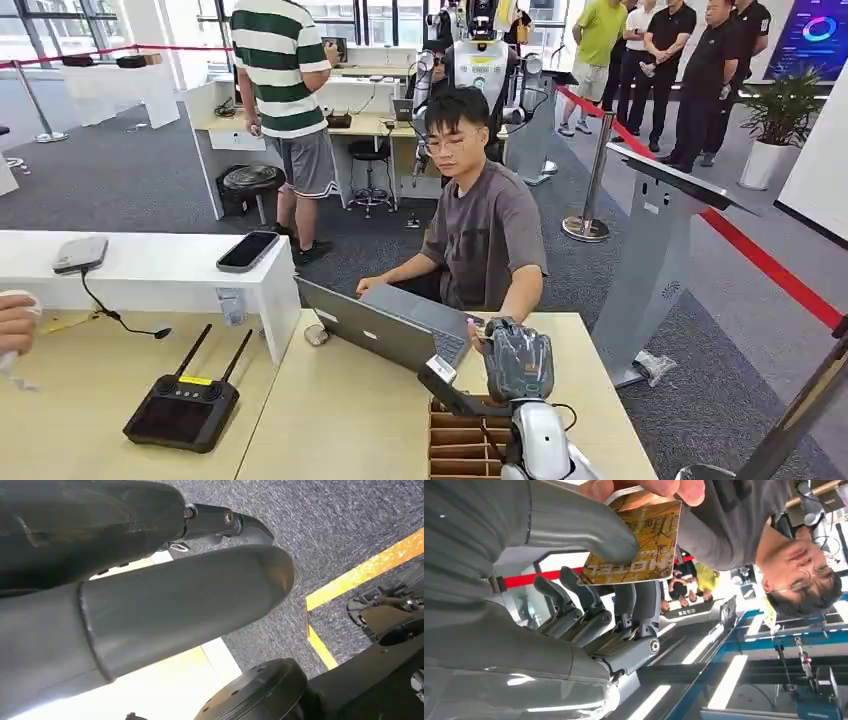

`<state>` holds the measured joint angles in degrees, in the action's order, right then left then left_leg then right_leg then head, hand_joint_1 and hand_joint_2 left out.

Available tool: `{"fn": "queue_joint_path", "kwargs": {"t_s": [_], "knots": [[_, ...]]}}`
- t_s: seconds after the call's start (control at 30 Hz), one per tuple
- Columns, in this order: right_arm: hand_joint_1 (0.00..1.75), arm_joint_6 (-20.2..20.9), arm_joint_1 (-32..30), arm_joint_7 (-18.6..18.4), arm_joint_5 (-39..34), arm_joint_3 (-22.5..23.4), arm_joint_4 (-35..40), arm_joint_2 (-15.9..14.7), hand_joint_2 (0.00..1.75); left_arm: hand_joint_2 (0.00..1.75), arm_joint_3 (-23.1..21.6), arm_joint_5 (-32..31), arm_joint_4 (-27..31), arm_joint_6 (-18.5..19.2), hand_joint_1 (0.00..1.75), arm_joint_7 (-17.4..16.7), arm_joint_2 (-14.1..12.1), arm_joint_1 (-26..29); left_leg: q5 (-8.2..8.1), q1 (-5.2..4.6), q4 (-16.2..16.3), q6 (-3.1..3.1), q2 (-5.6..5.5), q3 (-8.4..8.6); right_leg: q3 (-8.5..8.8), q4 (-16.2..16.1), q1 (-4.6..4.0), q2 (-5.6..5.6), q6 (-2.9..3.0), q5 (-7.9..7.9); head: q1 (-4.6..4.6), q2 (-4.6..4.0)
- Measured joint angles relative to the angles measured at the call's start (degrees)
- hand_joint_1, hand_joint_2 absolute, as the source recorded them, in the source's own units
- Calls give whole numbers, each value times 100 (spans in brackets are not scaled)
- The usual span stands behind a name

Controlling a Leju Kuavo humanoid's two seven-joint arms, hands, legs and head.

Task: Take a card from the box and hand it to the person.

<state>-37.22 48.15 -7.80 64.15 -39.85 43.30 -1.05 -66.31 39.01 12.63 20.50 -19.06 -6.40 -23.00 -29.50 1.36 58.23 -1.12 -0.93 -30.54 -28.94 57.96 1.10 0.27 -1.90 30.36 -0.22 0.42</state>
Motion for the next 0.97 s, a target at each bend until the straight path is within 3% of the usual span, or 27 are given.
{"fn": "queue_joint_path", "kwargs": {"t_s": [0.07, 0.3, 0.37, 0.4, 0.43, 0.47, 0.8, 0.97], "knots": [[150, -2, 14, -11, 24, 0, -169, 31, 175, 0, -7, 0, 0, 0, 0, 0, 7, -12, 0, 0, 0, 0, -1, 0, 0, 0, 0, 1, 0, 0, 2, 0], [152, 7, 12, -77, 66, 0, -567, 74, 175, 0, -59, -2, 0, 0, 0, 2, 11, -19, 0, 0, 0, 0, -1, 1, 0, 0, 0, 1, 0, 0, 7, 0], [138, 55, 12, -127, 127, 0, -630, 72, 175, 0, -59, -4, 0, 0, 0, 2, 11, -20, 0, 0, 0, 0, -1, 1, 0, 0, 0, 1, 0, 0, 4, 0], [93, 72, 10, -140, 153, 0, -665, 70, 175, 0, -59, -4, 0, 2, 0, 2, 11, -21, 0, 0, 0, 0, -1, 1, 0, 0, 0, 1, 0, 0, 2, 0], [24, 83, 8, -146, 166, 0, -702, 70, 175, 0, -61, -4, 0, 2, 0, 2, 11, -21, 0, 0, 0, 0, -1, 1, 0, 0, 0, 1, 0, 0, 2, 0], [0, 98, 7, -153, 166, 0, -746, 70, 175, 0, -61, -7, 0, 2, 0, 2, 11, -21, 0, 0, 0, 0, -1, 1, 0, 0, 0, 1, 0, 0, 4, 0], [0, 488, -53, -343, 323, -15, -1045, 74, 175, 0, -68, -9, 0, 6, 0, -2, 9, -29, 0, 0, 1, 0, -1, 0, 0, 0, 0, 1, 0, 0, 2, 0], [0, 490, -78, -365, 232, -15, -1130, 74, 175, 0, -68, -7, 0, 4, 0, -2, 11, -30, 0, 0, 0, 0, -1, 0, 0, 0, 0, 1, 0, 0, 2, 0]]}}
